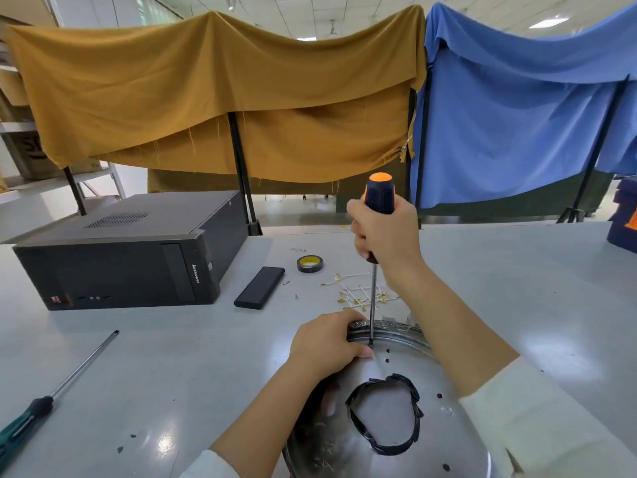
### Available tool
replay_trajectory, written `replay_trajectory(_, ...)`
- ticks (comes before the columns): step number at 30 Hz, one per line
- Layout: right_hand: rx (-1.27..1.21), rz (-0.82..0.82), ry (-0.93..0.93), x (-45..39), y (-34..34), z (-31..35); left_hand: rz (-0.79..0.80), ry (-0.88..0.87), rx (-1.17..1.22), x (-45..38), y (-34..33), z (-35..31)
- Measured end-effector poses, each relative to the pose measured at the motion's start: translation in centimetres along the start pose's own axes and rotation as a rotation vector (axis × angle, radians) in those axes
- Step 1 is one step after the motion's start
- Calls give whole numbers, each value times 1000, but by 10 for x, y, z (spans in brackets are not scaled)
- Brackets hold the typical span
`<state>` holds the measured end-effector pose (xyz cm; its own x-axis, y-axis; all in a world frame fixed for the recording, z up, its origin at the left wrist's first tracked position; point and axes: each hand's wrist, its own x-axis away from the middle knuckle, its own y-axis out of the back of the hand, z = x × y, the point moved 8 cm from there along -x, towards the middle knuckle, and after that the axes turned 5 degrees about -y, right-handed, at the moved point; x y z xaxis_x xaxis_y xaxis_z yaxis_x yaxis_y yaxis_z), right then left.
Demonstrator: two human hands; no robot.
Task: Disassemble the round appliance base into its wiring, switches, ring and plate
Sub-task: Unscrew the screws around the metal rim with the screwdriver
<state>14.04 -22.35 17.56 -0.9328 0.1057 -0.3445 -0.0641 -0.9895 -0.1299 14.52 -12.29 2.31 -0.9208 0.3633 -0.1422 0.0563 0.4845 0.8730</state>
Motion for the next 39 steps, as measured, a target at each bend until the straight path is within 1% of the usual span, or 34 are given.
replay_trajectory(2,-156,410,-185,0,-23,-4,-1,-1,-8,0,0,0)
replay_trajectory(3,-181,529,-225,3,-29,-4,-1,1,-9,1,0,0)
replay_trajectory(4,-166,554,-223,4,-31,-4,-2,2,-9,1,0,0)
replay_trajectory(5,-112,495,-193,1,-29,-6,-1,3,-8,0,0,1)
replay_trajectory(6,-16,369,-124,-2,-23,-6,0,3,-5,0,0,1)
replay_trajectory(8,210,-16,81,3,-5,2,-3,-2,0,1,0,1)
replay_trajectory(9,265,-207,183,10,4,7,-5,-6,1,1,0,0)
replay_trajectory(10,268,-336,258,18,11,10,-6,-8,2,1,0,0)
replay_trajectory(12,196,-433,296,25,16,12,-8,-11,2,1,0,0)
replay_trajectory(13,166,-442,271,23,18,12,-8,-11,-1,1,0,0)
replay_trajectory(14,123,-393,229,17,17,10,-7,-10,-4,1,0,0)
replay_trajectory(15,50,-252,153,10,11,7,-7,-11,-9,1,0,0)
replay_trajectory(16,-42,-18,49,4,-2,2,-6,-11,-13,0,0,1)
replay_trajectory(17,-117,253,-65,3,-20,-2,-4,-10,-15,0,-1,1)
replay_trajectory(18,-145,472,-150,7,-33,-3,-2,-10,-17,0,-1,0)
replay_trajectory(19,-150,582,-182,10,-38,-4,-2,-10,-17,0,-1,0)
replay_trajectory(20,-137,581,-173,9,-38,-4,-3,-11,-15,0,0,0)
replay_trajectory(21,-105,488,-133,4,-33,-4,-4,-8,-11,0,0,0)
replay_trajectory(22,-44,327,-59,1,-24,-3,-3,-5,-5,0,0,1)
replay_trajectory(24,132,-85,133,7,0,6,-8,1,6,1,0,2)
replay_trajectory(25,174,-252,229,14,9,8,-10,1,6,1,0,2)
replay_trajectory(26,181,-355,309,23,14,12,-14,0,4,2,0,1)
replay_trajectory(27,173,-392,362,28,15,16,-19,-4,3,2,0,1)
replay_trajectory(28,174,-388,374,30,12,19,-24,-6,6,2,0,1)
replay_trajectory(29,182,-352,346,27,8,20,-26,-7,8,2,1,0)
replay_trajectory(30,179,-265,298,21,3,19,-26,-7,7,2,1,0)
replay_trajectory(31,152,-118,223,15,-4,17,-25,-8,2,2,1,0)
replay_trajectory(33,5,321,5,10,-28,6,-21,-16,-14,2,1,-1)
replay_trajectory(34,-61,505,-94,13,-36,4,-19,-18,-15,2,1,-1)
replay_trajectory(35,-94,594,-147,15,-39,3,-18,-17,-11,2,1,-1)
replay_trajectory(36,-90,588,-162,13,-38,2,-20,-15,-5,2,2,-1)
replay_trajectory(37,-50,493,-150,8,-33,0,-21,-13,-1,2,2,0)
replay_trajectory(38,17,342,-113,3,-24,-2,-22,-13,0,2,2,0)
replay_trajectory(39,90,145,-60,2,-11,-1,-22,-14,1,2,2,0)
